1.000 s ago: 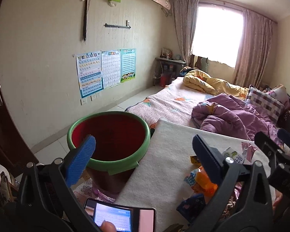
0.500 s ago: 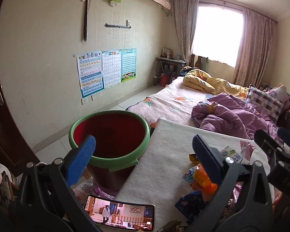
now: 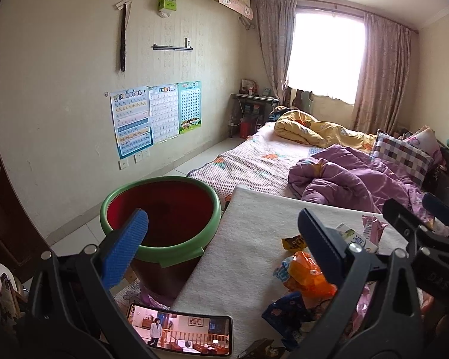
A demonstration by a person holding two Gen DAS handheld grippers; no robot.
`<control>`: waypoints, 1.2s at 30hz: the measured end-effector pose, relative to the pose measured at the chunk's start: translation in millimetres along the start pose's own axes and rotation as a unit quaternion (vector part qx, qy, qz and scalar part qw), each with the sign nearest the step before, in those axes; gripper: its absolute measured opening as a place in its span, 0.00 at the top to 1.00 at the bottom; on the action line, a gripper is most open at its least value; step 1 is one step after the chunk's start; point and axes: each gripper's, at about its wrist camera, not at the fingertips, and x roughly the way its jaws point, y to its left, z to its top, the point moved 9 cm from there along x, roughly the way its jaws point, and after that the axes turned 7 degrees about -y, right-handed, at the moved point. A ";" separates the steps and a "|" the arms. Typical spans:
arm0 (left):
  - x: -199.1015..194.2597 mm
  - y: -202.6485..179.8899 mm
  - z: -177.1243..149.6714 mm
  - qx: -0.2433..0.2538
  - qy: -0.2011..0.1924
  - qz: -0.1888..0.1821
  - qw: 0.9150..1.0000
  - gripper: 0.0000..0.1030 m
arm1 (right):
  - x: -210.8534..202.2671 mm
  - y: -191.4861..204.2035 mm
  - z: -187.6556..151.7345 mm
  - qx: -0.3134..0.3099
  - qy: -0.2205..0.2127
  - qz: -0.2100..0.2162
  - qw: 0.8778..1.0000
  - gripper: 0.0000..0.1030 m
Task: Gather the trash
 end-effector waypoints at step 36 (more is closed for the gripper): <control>0.8 -49.1 -186.4 0.055 0.237 -0.157 0.957 0.17 | -3.4 -39.1 -129.8 0.077 0.189 0.084 0.975 0.23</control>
